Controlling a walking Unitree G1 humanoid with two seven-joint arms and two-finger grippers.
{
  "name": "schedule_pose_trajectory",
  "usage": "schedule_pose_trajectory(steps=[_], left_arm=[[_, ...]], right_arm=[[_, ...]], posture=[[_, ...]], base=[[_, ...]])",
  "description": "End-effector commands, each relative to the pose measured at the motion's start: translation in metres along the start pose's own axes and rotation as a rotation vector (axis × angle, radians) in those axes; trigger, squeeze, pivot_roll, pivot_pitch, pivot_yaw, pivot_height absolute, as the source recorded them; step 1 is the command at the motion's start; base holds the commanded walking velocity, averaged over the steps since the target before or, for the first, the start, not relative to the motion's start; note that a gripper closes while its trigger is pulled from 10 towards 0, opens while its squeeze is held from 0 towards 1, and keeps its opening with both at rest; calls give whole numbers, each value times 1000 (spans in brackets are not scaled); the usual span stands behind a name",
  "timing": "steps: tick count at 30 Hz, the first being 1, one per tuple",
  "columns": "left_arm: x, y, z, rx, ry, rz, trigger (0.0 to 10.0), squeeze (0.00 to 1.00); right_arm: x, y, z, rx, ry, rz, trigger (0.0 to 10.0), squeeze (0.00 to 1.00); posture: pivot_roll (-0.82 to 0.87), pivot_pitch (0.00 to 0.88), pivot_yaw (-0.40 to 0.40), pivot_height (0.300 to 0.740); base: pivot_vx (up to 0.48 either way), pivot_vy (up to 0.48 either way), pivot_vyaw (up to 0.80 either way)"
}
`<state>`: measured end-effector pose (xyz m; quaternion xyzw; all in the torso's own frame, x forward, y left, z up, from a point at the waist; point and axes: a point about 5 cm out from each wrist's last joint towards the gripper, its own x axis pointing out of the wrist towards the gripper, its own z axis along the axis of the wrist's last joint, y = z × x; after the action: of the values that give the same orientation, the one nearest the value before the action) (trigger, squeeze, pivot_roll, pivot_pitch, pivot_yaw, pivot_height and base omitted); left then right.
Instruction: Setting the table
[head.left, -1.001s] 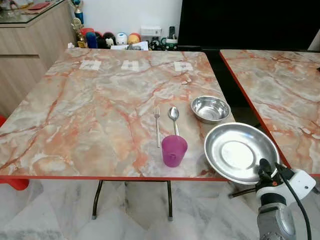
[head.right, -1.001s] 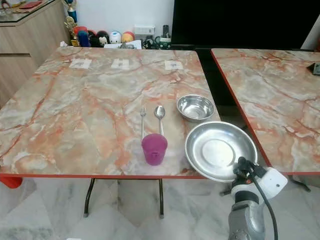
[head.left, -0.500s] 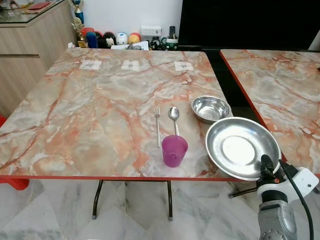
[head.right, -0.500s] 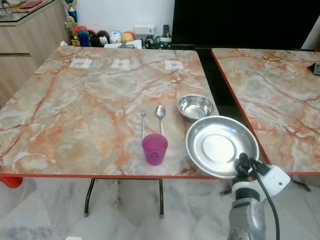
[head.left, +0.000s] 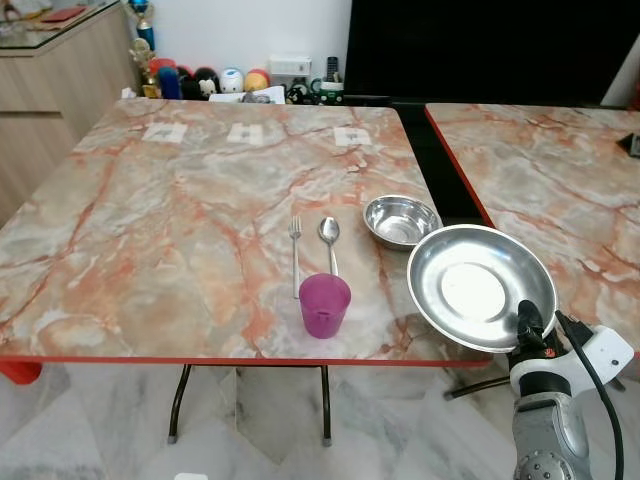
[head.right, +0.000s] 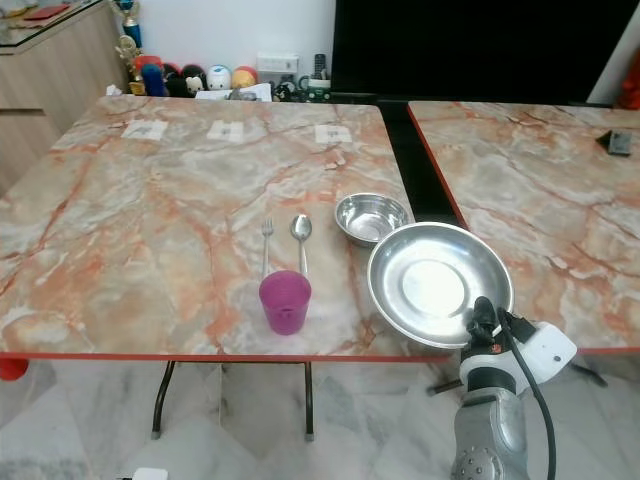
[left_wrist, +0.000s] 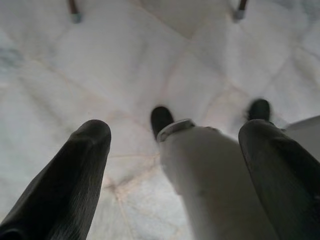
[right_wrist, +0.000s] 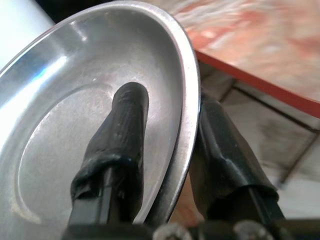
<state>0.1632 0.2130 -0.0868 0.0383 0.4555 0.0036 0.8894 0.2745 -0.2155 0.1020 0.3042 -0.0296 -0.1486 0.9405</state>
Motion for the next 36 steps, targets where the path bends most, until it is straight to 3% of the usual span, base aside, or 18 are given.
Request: schedule_pose_trajectory(steps=[1,36], left_arm=[[-1,-5,-6,19,21,-17,10000,0],[2,-10,2,6,-5,-31,10000,0]], right_arm=[[1,2,4,19,-20,0,10000,0],[12,12,8,42,-50,10,10000,0]], posture=[[-1,44,-44,740],[-15,88,-48,740]], base=[[0,-300,0],[0,-298,0]])
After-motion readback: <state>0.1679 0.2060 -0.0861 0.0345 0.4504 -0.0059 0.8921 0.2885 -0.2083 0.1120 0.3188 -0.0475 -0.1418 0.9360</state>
